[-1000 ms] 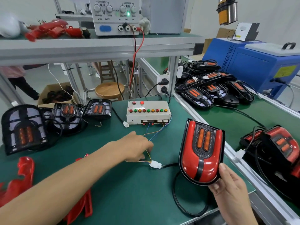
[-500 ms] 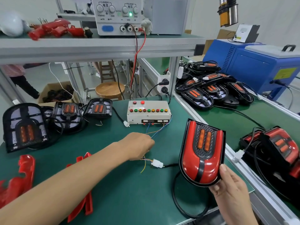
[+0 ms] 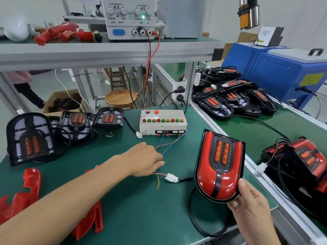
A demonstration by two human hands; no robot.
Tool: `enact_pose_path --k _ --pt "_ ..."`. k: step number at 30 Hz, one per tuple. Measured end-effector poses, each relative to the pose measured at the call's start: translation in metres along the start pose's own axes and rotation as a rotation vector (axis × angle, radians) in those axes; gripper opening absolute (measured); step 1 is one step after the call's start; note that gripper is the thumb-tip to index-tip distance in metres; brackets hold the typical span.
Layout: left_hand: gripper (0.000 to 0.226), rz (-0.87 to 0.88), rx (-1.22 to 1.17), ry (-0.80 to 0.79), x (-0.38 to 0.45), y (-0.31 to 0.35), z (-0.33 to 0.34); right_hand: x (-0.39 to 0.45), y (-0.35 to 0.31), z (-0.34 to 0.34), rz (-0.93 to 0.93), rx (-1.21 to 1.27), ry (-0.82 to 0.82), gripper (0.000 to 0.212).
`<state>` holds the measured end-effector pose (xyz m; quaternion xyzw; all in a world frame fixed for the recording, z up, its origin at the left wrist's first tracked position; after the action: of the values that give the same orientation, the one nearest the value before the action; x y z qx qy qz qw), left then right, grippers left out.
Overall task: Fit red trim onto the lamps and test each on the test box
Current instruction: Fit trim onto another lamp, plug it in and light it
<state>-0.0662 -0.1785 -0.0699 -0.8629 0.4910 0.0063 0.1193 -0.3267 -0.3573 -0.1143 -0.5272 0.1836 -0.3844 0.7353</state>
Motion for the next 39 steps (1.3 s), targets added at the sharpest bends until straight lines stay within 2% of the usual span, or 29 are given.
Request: enact_pose_path --k 3,6,8,10,12,13,16,18,21,23,25,27,35,39 --pt "0.041 -0.003 -0.040 -0.004 -0.001 -0.005 0.005 0.001 0.001 -0.001 0.006 0.012 0.013 0.037" --pt "0.022 -0.057 -0.248 -0.041 0.001 -0.009 0.008 0.000 0.000 0.000 0.008 0.010 0.012 0.038" --pt "0.021 -0.183 -0.337 -0.005 0.003 -0.009 0.006 -0.001 0.000 0.001 0.005 -0.002 0.005 0.041" --pt "0.024 -0.390 -0.385 0.121 0.007 -0.010 0.004 -0.001 -0.001 0.001 0.004 -0.004 0.006 0.042" --pt "0.024 -0.547 -0.580 0.215 0.008 -0.010 0.000 -0.002 -0.001 0.001 0.009 -0.007 0.008 0.045" --pt "0.025 -0.572 -0.730 0.220 0.007 -0.008 0.000 -0.002 -0.002 0.001 0.009 -0.011 0.008 0.044" --pt "0.022 -0.529 -1.005 0.131 0.006 0.006 0.002 -0.002 0.000 0.002 0.015 -0.017 0.014 0.041" --pt "0.014 -0.474 -0.993 0.111 0.009 0.018 0.005 -0.002 0.002 0.001 0.030 -0.003 0.028 0.042" --pt "0.040 -0.342 -0.814 0.149 0.024 0.027 0.007 -0.002 0.005 0.003 0.046 -0.003 0.035 0.040" --pt "0.043 -0.296 -0.748 0.129 0.033 0.027 0.007 -0.002 0.004 0.004 0.041 0.000 0.038 0.036" --pt "0.041 -0.294 -0.708 0.088 0.040 0.025 0.009 -0.002 0.002 0.003 0.041 0.004 0.044 0.035" --pt "0.040 -0.310 -0.660 0.113 0.044 0.022 0.011 -0.001 0.001 0.001 0.041 0.004 0.050 0.037" --pt "0.026 -0.312 -0.635 0.393 0.050 0.012 0.008 0.001 0.007 -0.002 0.066 0.034 0.072 0.045" --pt "0.031 -0.242 -0.493 0.324 0.071 0.021 -0.001 0.002 0.008 -0.002 0.069 0.072 0.090 0.045"
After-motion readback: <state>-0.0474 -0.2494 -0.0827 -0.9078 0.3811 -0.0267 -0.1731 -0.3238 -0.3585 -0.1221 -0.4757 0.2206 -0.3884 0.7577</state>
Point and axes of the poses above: each hand's wrist, its own x-axis towards the middle knuckle, its own z-axis out of the palm, y = z × x, the point moved 1 cm from there along x, towards the middle knuckle, and after that the axes turned 12 degrees about -z, right-handed, at the moved point
